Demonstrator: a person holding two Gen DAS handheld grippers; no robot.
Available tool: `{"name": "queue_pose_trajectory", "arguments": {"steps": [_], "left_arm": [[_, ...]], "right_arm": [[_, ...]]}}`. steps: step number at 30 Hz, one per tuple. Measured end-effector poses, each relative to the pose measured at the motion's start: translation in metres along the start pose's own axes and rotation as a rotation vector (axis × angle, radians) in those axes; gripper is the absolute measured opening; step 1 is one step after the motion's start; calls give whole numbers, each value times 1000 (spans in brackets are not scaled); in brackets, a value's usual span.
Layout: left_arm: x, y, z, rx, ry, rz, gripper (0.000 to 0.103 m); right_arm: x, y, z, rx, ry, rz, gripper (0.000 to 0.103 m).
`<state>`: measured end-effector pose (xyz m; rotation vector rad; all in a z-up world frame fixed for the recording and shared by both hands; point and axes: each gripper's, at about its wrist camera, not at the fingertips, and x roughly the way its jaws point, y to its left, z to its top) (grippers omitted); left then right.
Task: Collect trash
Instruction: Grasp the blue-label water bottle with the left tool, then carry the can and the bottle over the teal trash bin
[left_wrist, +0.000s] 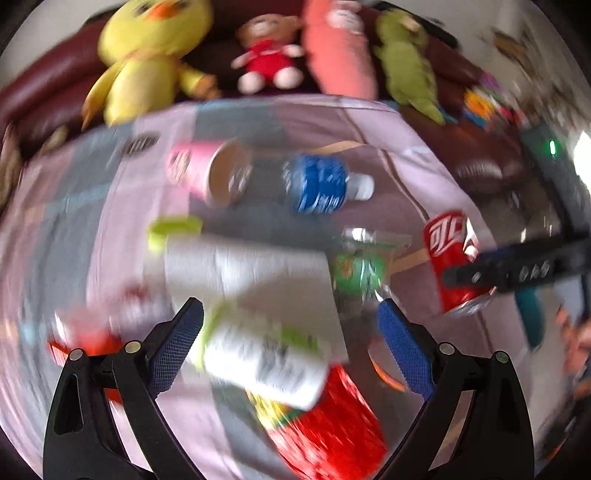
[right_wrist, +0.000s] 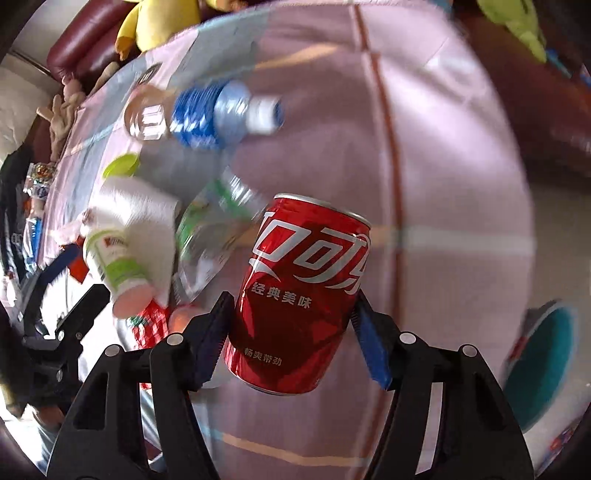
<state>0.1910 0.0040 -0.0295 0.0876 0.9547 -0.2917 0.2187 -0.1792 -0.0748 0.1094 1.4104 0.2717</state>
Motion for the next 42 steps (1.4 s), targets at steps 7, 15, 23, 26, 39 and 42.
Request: {"name": "queue_pose_trajectory", "arguments": {"steps": [7,15,23,26,39,42], "left_arm": [[32,-11,69,351,-1,-41,95],[101,-12,121,543,108,-133,95],[137,-15,97,640,236,-174,80],[133,-15,89,605,210,-174,74],[80,-33,80,422,117,-89,73],[60,-44,80,400,93,-86,73]], "right_arm": [[-12,-21,30,-60,32,-38,62],[-4,-41,66,-76,87,-46,62],[18,-44,78,-106,147,-37,62],[21,-44,77,-110,145,-27,62],[-11,-51,44,-60,43,16,62],[-28,-56,28,-59,15,23,62]]}}
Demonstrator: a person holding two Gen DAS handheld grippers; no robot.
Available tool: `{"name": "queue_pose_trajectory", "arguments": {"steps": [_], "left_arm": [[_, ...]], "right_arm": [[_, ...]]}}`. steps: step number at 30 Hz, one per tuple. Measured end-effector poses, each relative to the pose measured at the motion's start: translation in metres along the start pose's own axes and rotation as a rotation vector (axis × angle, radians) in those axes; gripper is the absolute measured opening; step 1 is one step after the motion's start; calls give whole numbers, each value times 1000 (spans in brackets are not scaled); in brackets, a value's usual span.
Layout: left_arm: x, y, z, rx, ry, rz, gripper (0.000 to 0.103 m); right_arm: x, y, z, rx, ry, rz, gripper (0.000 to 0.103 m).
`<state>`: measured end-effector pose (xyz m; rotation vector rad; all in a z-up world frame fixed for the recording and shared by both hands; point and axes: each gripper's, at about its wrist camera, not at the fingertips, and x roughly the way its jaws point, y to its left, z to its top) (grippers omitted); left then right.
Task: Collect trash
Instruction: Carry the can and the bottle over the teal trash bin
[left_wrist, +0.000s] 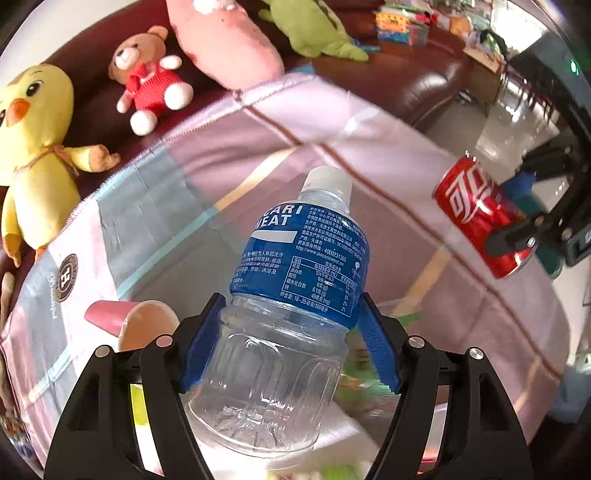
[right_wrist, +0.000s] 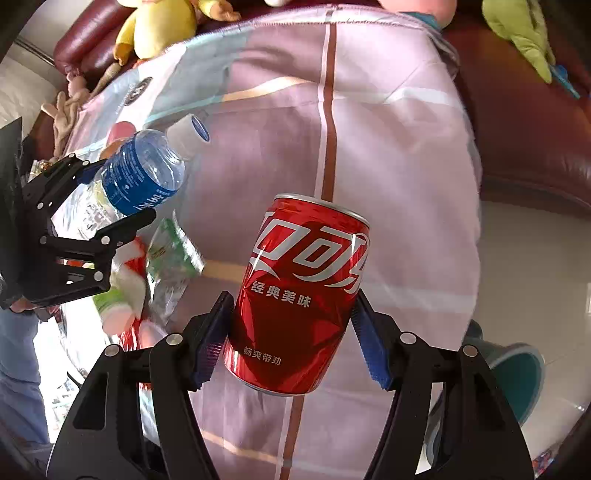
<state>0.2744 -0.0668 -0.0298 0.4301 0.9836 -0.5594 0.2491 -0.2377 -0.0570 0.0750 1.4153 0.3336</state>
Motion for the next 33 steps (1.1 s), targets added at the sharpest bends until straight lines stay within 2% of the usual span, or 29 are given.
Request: {"name": "queue_pose_trajectory", "arguments": {"steps": [5,11,18,22,28,33], "left_arm": [[-34,-41,3,-28,-55,-19,73],[-54,-111,8,-63,-110,-96,73],[-40,-207,23,-56,-92,-205,73],[-27,-261,36,-26,-74,-252,73],[-2,-324,51,7,-22,-298,73],[17,-363,64,37,23,-316,73]], "right_arm": [[-28,-11,-31,22,-61,4,62],[-61,-40,-74,64,-135,-11,62],[-106,-113,-145,172,-233,-21,62],[-121,-160,-186,243,-289,-79,62],[-124,-219,-234,355,-298,-75,62],[-121,-251,-251,413,-301,-60,62]]}}
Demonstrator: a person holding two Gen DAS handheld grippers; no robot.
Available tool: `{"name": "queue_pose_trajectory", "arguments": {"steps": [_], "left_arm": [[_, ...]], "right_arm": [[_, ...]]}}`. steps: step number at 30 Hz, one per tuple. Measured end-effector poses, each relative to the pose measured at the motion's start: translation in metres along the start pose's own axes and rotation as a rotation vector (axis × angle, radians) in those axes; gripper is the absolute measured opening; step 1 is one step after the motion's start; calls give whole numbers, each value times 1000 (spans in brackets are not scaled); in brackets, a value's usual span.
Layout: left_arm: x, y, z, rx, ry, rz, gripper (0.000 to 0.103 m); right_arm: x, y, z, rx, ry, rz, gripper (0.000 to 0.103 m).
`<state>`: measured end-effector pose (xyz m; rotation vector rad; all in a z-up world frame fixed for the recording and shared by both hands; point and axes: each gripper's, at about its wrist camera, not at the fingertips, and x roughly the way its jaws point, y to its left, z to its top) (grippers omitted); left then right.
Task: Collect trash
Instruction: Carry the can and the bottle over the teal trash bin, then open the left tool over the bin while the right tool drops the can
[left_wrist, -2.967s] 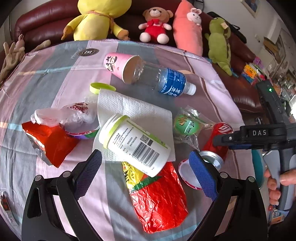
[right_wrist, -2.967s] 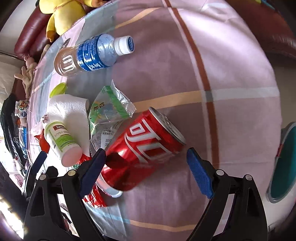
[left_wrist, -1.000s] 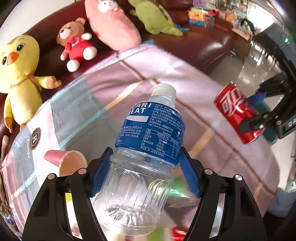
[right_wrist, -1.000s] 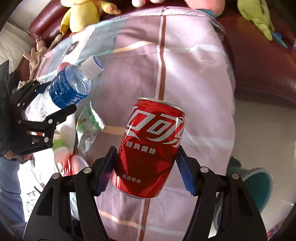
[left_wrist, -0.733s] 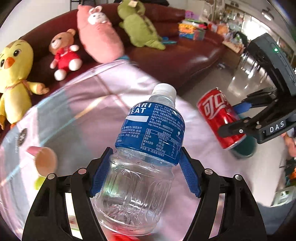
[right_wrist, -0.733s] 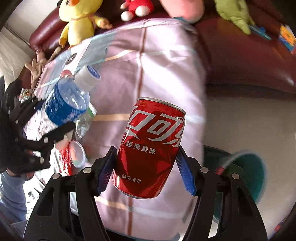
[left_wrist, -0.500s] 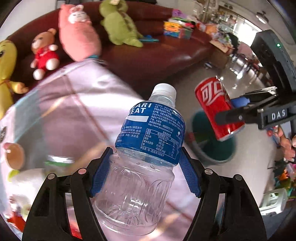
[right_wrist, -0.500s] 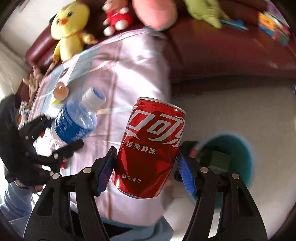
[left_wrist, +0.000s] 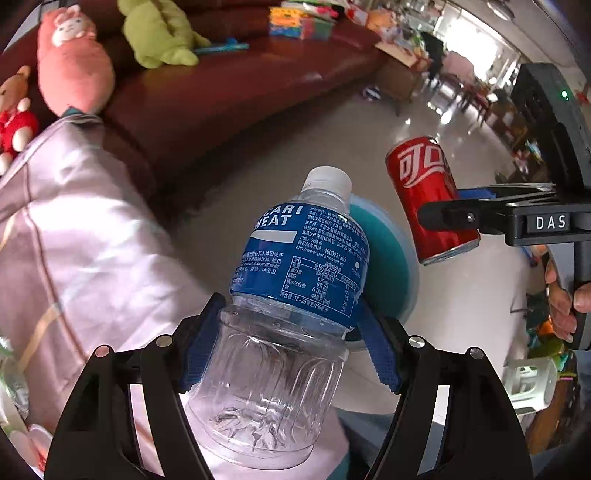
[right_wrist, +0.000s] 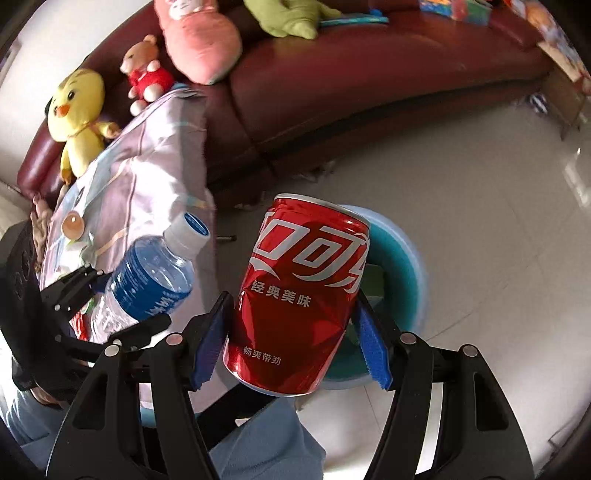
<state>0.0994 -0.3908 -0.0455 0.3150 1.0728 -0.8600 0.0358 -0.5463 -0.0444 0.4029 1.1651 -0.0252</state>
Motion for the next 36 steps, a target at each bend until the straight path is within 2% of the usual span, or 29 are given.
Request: {"name": "queue_pose_trajectory", "arguments": {"steps": [4,9,12,16,19,28,33,35,36], "left_arm": [[25,-12,10,-1,49,-22,73],[55,-37,15,46,130,-57,73],[72,-48,19,62,149,-34,74],[77,-52,26,57,145,-10,77],[75,-52,28,61,125,-9,85],[63,-34,14,18,103,-7,85],[48,-20,8,-39,55,-15,86],[42,-13,2,-58,44,-11,88],[40,-10,1,-64,40,-7,88]], "right_arm": [[7,-14,3,26,7,9,62],[14,-32,6,57,19,4,62],[18,-40,5,71,28,-1,62],[20,-49,3,84,37,-5,62],[22,-50,3,89,39,-6,62],[34,-55,0,97,67,-1,62],[45,-47,-1,80,102,6,63],[51,-41,-1,66,131,11,64],[55,-38,-1,66,146,13,70]]}}
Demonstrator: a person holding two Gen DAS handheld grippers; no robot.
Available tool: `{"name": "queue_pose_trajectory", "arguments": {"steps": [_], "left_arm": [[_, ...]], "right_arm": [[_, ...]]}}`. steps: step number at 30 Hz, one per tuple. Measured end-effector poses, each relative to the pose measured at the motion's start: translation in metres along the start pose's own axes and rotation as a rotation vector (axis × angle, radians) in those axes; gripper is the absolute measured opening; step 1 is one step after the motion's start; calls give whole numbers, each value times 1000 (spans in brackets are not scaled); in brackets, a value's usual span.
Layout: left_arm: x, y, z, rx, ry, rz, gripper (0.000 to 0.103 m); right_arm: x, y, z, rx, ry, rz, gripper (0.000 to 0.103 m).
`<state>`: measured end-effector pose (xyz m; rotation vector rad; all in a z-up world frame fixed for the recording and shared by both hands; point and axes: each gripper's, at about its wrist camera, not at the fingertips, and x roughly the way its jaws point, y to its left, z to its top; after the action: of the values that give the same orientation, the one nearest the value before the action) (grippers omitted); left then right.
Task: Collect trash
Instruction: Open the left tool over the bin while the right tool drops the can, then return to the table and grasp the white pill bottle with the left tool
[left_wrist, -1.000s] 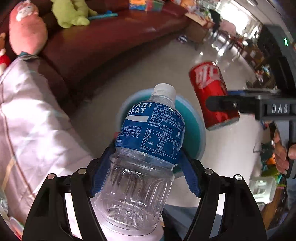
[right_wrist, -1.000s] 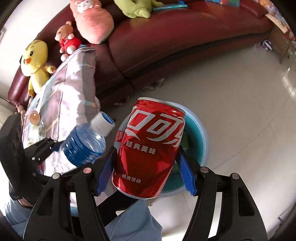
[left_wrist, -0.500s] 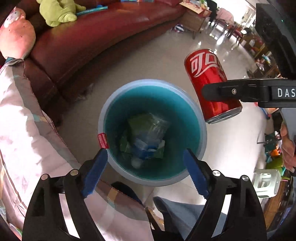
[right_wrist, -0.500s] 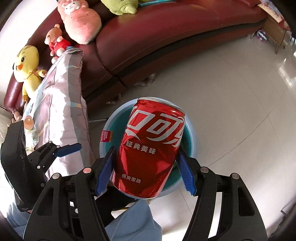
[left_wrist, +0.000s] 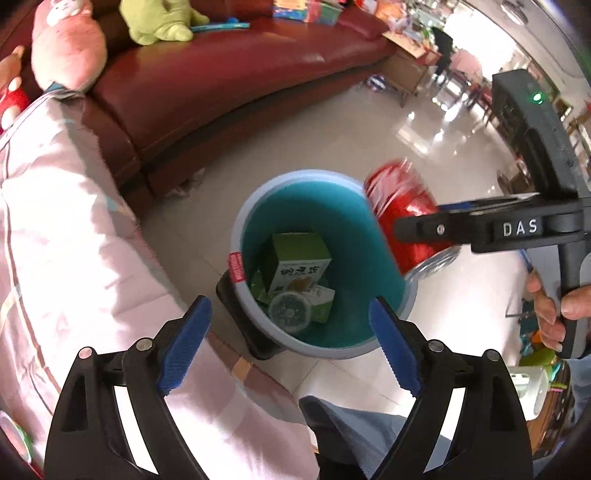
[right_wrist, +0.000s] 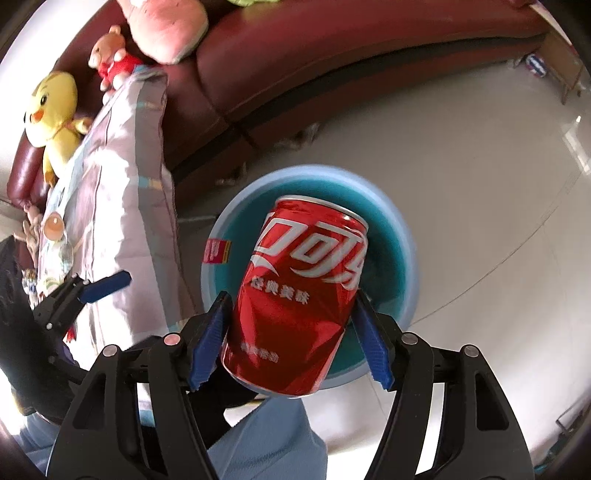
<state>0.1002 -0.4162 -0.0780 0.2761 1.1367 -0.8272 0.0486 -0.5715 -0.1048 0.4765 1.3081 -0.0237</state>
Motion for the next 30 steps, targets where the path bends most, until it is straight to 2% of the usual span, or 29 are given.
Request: {"name": "queue_pose_trajectory", "arguments": {"steps": [5,17,23,30], "left_arm": [[-10,10,-9,-21,-18,3,89],[-51,41,-41,-95,-78,11,90],[-87,78,-68,-157,-128,52,93],[-131,143,-114,-305,-169,109,93]], "right_arm": [[2,8,-2,-2,8,-19,76],[-11,48,-11,-57,9,-47,78],[-11,106,-14,-148,11,-36,78],[0,185,-19,-269,30,-22,78]]}}
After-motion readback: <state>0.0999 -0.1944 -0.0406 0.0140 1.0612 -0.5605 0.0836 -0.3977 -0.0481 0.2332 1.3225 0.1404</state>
